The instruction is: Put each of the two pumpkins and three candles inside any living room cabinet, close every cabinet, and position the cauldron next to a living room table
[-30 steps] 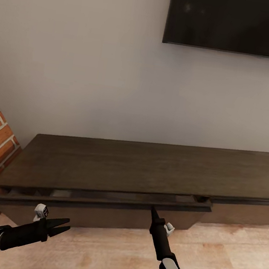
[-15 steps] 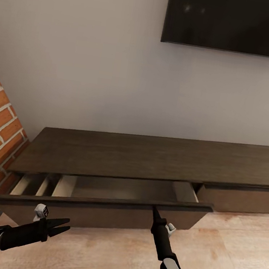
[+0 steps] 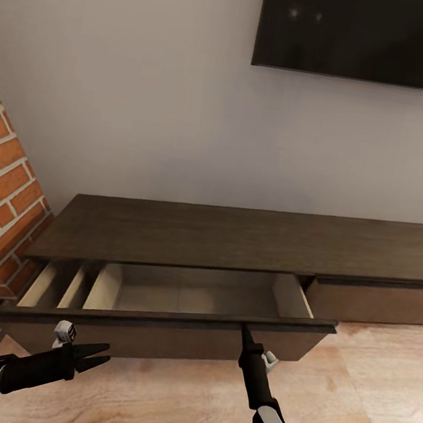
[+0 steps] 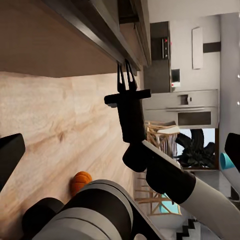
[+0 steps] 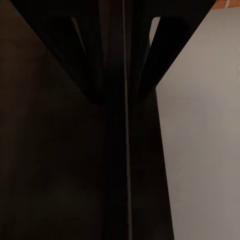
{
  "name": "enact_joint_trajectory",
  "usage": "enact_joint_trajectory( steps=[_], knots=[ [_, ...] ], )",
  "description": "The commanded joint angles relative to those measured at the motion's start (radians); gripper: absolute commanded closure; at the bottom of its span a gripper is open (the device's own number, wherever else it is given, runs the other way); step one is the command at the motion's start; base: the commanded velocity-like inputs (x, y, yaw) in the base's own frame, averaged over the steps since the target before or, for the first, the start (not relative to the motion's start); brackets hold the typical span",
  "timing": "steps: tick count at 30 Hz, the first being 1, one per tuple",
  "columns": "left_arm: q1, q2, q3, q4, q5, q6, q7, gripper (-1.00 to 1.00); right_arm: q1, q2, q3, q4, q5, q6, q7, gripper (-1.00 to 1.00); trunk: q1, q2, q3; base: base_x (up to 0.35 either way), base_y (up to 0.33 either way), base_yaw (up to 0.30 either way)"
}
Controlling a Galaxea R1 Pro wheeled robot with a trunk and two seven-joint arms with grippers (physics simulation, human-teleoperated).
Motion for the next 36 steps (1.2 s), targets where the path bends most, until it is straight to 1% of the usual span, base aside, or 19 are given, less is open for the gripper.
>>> enact_joint_trajectory(
  steps=[1, 21, 36],
  knots=[
    [0.000, 0.000, 0.000, 0.000, 0.000, 0.000, -0.001, -1.00, 0.000, 0.001, 0.052, -0.002, 0.007, 0.003, 0.011, 1.00, 0.000, 0.000, 0.000, -0.120, 0.000, 0.000],
    [-0.001, 0.000, 0.000, 0.001, 0.000, 0.000, -0.002, -1.00, 0.000, 0.001, 0.052, -0.002, 0.007, 0.003, 0.011, 1.00, 0.000, 0.000, 0.000, -0.139, 0.000, 0.000],
    [-0.001, 0.000, 0.000, 0.001, 0.000, 0.000, -0.002, -1.00, 0.000, 0.001, 0.052, -0.002, 0.007, 0.003, 0.011, 1.00, 0.000, 0.000, 0.000, -0.090, 0.000, 0.000]
  ],
)
